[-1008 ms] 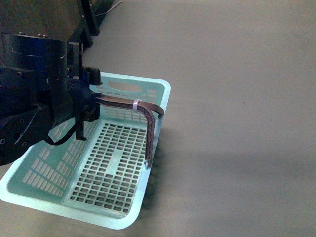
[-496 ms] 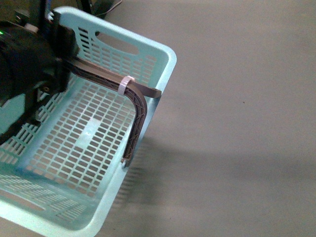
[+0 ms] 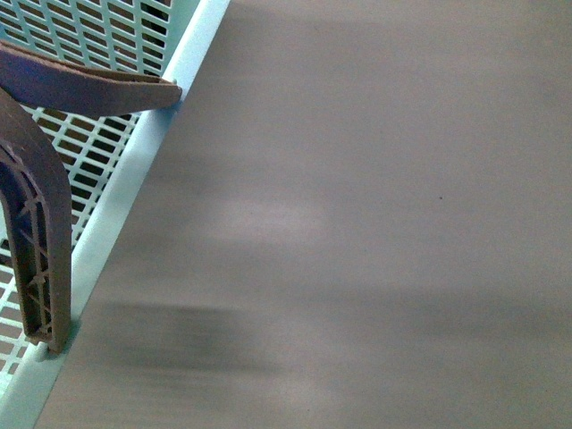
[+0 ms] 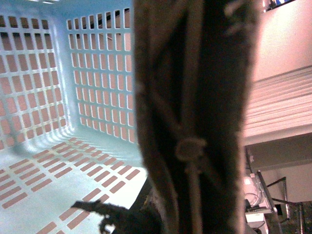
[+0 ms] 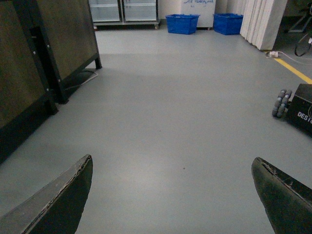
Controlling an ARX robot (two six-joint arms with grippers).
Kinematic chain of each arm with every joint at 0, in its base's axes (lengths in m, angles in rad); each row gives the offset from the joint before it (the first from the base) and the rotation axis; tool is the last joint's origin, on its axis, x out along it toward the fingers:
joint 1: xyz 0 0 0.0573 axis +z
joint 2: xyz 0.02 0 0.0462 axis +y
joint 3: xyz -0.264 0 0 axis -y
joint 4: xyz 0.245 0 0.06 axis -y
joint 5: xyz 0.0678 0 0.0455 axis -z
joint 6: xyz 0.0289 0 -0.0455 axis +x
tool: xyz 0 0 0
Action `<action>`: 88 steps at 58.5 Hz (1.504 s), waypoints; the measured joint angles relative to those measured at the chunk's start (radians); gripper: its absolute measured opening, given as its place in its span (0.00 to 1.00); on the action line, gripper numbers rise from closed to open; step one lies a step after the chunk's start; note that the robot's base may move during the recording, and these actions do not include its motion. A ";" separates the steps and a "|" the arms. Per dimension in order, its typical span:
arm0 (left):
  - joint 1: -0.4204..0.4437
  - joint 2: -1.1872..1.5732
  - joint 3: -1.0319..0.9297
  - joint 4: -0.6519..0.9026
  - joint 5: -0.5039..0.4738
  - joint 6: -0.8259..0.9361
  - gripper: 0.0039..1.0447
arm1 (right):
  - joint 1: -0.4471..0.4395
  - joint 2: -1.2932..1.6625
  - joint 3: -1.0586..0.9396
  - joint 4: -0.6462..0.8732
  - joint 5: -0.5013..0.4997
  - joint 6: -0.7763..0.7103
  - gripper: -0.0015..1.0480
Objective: Pick mango and avocado into basket
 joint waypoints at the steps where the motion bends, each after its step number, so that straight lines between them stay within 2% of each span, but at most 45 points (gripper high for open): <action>1: 0.000 0.000 0.000 0.000 0.001 0.001 0.04 | 0.000 0.000 0.000 0.000 0.000 0.000 0.92; 88: -0.003 0.000 -0.004 -0.002 0.004 0.000 0.04 | 0.000 0.000 0.000 0.000 0.000 0.000 0.92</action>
